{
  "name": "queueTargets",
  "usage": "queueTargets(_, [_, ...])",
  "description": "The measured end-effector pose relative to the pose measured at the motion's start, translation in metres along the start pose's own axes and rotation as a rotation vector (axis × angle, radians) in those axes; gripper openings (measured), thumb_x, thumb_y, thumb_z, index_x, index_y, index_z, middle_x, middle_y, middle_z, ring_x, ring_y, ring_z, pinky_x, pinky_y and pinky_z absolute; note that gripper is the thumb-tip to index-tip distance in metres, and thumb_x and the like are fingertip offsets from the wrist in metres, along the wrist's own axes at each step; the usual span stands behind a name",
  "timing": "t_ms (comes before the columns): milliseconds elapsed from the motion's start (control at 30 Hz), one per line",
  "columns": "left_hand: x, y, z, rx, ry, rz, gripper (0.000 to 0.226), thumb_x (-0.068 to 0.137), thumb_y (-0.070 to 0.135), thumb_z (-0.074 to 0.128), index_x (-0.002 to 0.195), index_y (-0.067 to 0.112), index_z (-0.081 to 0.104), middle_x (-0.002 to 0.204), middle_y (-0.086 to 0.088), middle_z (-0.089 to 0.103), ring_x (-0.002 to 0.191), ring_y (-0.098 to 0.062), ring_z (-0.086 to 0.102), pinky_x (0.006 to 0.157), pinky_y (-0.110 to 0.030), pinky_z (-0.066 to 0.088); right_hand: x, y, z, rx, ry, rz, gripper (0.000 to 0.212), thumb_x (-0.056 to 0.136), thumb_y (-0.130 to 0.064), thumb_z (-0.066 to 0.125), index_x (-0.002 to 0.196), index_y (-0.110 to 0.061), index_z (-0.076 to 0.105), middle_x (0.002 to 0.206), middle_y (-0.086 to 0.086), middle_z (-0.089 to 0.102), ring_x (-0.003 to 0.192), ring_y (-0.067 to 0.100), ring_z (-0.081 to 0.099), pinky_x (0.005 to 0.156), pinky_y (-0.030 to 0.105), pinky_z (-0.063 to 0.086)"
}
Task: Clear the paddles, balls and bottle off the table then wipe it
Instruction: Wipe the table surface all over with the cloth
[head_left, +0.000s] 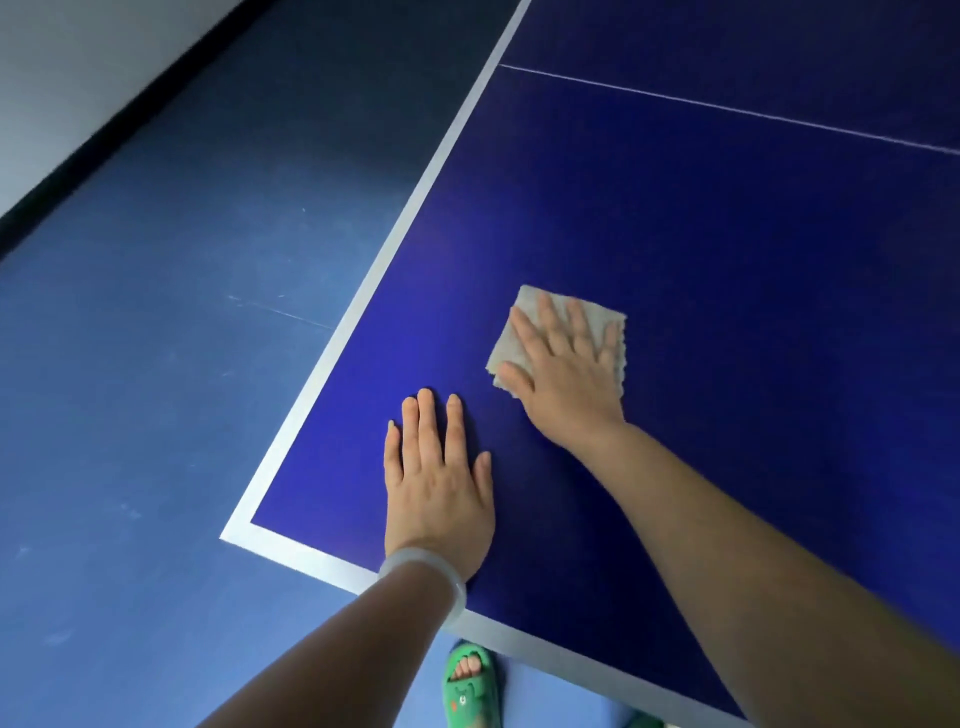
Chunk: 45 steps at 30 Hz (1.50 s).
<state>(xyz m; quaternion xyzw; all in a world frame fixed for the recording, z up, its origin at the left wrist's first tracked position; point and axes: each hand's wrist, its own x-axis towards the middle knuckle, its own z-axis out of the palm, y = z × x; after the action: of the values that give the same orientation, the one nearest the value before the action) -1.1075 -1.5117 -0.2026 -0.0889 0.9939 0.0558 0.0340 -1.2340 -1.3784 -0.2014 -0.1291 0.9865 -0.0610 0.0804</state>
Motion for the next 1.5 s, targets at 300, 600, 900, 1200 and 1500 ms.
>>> queueTargets(300, [-0.001, 0.001, 0.003, -0.019, 0.018, -0.004, 0.066, 0.099, 0.046, 0.009, 0.154, 0.012, 0.021, 0.161, -0.015, 0.017, 0.15, -0.031, 0.011, 0.122, -0.047, 0.008, -0.226, 0.085, 0.01, 0.135, 0.088, 0.983, 0.075, 0.09, -0.059, 0.001, 0.157, -0.027, 0.009, 0.165, 0.006, 0.005, 0.15, 0.03, -0.001, 0.113, 0.068, 0.004])
queueTargets(600, [0.0, -0.001, -0.002, -0.053, 0.006, 0.015, 0.064, 0.101, 0.044, 0.024, 0.156, 0.014, 0.014, 0.163, -0.014, 0.008, 0.151, -0.029, 0.003, 0.122, -0.043, 0.0, -0.245, 0.008, 0.034, -0.01, 0.05, 0.094, 0.06, 0.099, -0.054, 0.027, 0.154, -0.03, 0.028, 0.163, -0.006, 0.018, 0.15, 0.023, 0.016, 0.115, 0.06, 0.02])
queueTargets(900, [-0.063, 0.071, -0.015, -0.14, -0.125, 0.391, 0.066, 0.101, 0.04, 0.034, 0.156, 0.012, 0.011, 0.163, -0.014, -0.003, 0.15, -0.03, -0.007, 0.122, -0.038, -0.009, -0.295, 0.095, 0.025, 0.121, 0.17, 1.011, 0.057, 0.101, -0.046, 0.016, 0.153, -0.026, 0.024, 0.162, 0.005, 0.021, 0.15, 0.028, 0.012, 0.116, 0.061, 0.001])
queueTargets(1200, [-0.102, 0.141, 0.01, -0.048, -0.261, 0.402, 0.087, 0.093, 0.067, 0.025, 0.15, 0.022, -0.023, 0.154, -0.01, -0.036, 0.138, -0.029, -0.038, 0.115, -0.043, -0.024, -0.346, 0.156, 0.026, 0.018, 0.167, 0.504, 0.061, 0.099, -0.054, 0.019, 0.147, -0.025, 0.043, 0.155, -0.001, 0.038, 0.145, 0.022, 0.029, 0.117, 0.055, 0.018])
queueTargets(1500, [-0.098, 0.143, 0.016, 0.02, -0.295, 0.386, 0.113, 0.058, 0.094, -0.007, 0.145, 0.025, -0.026, 0.152, -0.005, -0.038, 0.139, -0.024, -0.039, 0.114, -0.042, -0.025, -0.335, 0.151, 0.017, 0.148, 0.226, 0.839, 0.058, 0.095, -0.046, 0.032, 0.147, -0.022, 0.043, 0.155, 0.006, 0.037, 0.146, 0.029, 0.028, 0.117, 0.061, 0.008])
